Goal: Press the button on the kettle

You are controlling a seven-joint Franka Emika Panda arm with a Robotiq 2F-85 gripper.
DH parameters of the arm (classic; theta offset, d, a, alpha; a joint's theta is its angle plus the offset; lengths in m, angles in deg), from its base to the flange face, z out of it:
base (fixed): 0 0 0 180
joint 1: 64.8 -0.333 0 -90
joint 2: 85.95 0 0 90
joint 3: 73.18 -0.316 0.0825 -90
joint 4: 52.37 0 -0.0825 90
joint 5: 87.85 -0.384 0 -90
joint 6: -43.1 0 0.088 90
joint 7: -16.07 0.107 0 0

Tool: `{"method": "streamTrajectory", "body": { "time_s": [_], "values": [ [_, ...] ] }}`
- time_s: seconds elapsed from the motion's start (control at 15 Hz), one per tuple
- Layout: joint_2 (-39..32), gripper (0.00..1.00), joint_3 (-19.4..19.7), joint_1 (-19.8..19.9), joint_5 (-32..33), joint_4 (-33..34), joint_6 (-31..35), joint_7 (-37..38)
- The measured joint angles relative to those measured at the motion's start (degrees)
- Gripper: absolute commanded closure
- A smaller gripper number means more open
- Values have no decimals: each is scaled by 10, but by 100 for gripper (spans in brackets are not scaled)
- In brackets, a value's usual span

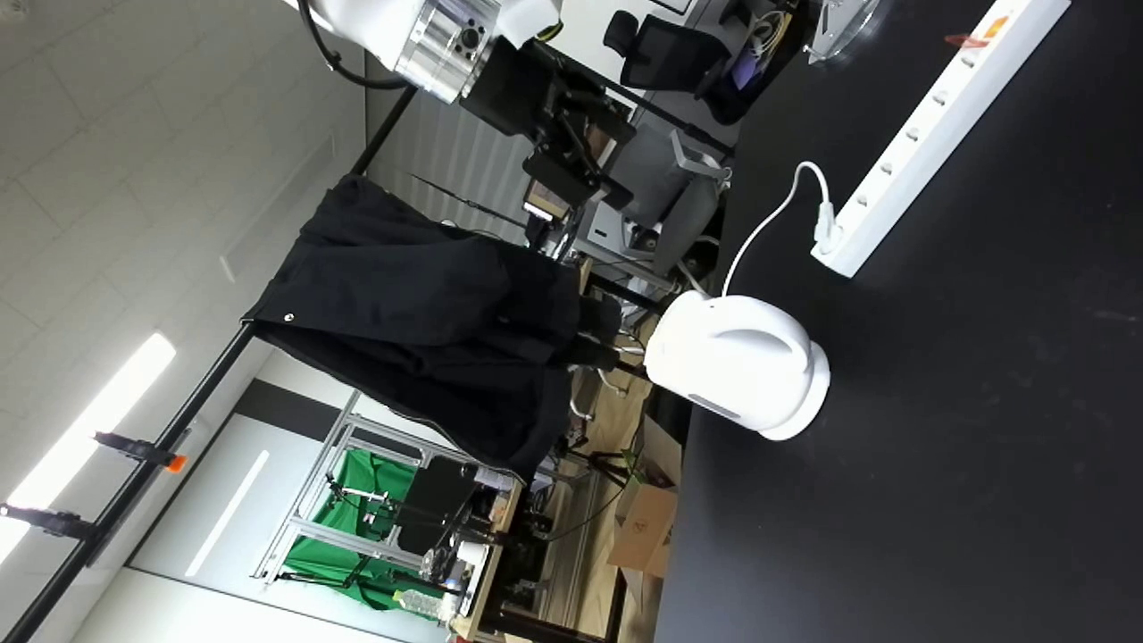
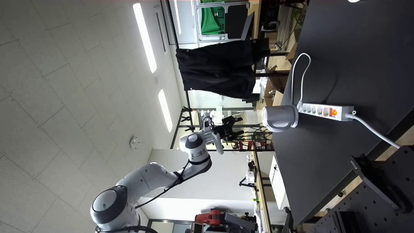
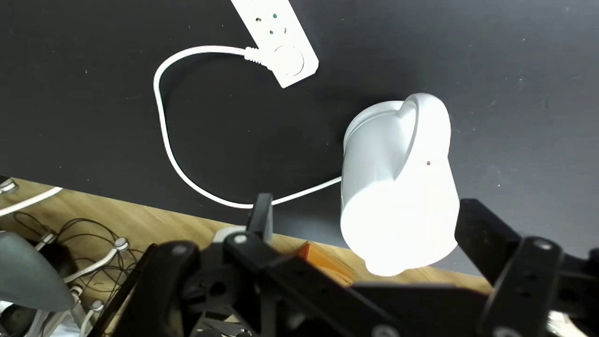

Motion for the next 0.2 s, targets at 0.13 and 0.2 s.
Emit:
{"method": "streamTrajectory", "body": {
  "time_s": [0.13, 0.2],
  "values": [
    [1, 0, -12, 10, 1, 0, -11, 7],
    [1, 0, -14, 13, 3, 0, -13, 9]
  ]
}}
